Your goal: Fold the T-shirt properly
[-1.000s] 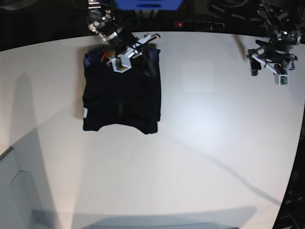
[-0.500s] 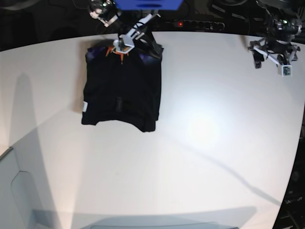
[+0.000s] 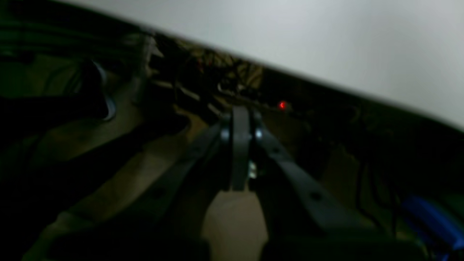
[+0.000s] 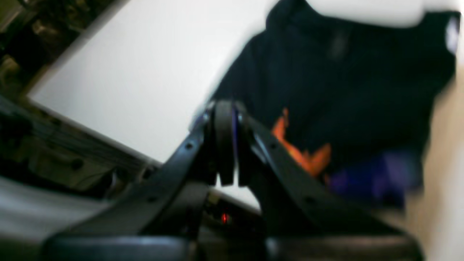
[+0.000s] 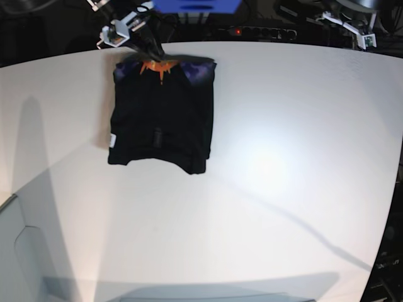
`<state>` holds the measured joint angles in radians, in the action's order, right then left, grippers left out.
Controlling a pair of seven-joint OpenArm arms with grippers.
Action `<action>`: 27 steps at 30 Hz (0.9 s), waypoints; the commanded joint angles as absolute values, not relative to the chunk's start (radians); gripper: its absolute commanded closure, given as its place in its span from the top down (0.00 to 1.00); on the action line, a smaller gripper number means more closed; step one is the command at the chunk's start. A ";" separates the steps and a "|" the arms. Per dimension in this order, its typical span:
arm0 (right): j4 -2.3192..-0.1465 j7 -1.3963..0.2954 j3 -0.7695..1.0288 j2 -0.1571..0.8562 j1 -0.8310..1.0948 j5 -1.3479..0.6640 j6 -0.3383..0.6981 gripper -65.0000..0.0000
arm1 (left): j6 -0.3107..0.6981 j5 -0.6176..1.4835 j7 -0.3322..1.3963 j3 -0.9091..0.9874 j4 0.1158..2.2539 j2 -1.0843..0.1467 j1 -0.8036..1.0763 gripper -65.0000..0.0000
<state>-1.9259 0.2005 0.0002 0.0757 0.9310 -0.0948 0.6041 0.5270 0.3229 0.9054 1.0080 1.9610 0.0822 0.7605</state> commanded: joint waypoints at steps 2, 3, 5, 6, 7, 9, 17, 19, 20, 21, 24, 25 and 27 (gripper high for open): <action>-1.919 0.200 0.007 0.096 0.940 -0.108 0.615 0.00 | 0.526 0.321 0.897 1.018 1.972 0.101 0.800 0.00; -1.910 0.173 0.021 0.097 0.941 -0.108 0.615 0.00 | 0.526 0.320 0.897 1.018 1.966 0.105 0.812 0.00; -1.894 0.111 0.048 0.094 0.944 -0.108 0.615 0.00 | 0.526 0.320 0.895 1.013 1.926 0.108 0.826 0.00; -1.888 0.081 0.059 0.093 0.944 -0.108 0.615 0.00 | 0.526 0.320 0.895 1.013 1.896 0.105 0.825 0.00; -1.879 0.054 0.067 0.093 0.943 -0.108 0.615 0.00 | 0.526 0.320 0.895 1.013 1.857 0.101 0.822 0.00; -1.853 0.019 0.084 0.093 0.940 -0.108 0.615 0.00 | 0.522 0.318 0.889 0.993 1.756 0.076 0.803 0.00; -1.699 0.002 0.214 0.051 0.934 -0.108 0.615 0.00 | 0.512 0.317 0.581 0.734 1.205 -0.104 0.690 0.00; -1.626 0.002 0.265 0.045 0.894 -0.108 0.615 0.00 | 0.512 0.317 0.461 0.644 1.058 -0.133 0.653 0.00; -1.580 0.002 0.286 0.047 0.877 -0.108 0.615 0.00 | 0.512 0.317 0.406 0.607 0.989 -0.140 0.636 0.00; -1.527 0.002 0.305 0.048 0.862 -0.108 0.615 0.00 | 0.512 0.317 0.349 0.567 0.917 -0.143 0.618 0.00; -1.353 0.002 0.357 0.065 0.791 -0.102 0.615 0.00 | 0.512 0.317 0.174 0.440 0.687 -0.163 0.552 0.00; -1.294 0.004 0.367 0.082 0.771 -0.102 0.615 0.00 | 0.512 0.317 0.119 0.386 0.607 -0.165 0.526 0.00; -1.184 0.012 0.363 0.110 0.731 -0.102 0.615 0.00 | 0.498 0.318 0.024 0.311 0.486 -0.180 0.476 0.00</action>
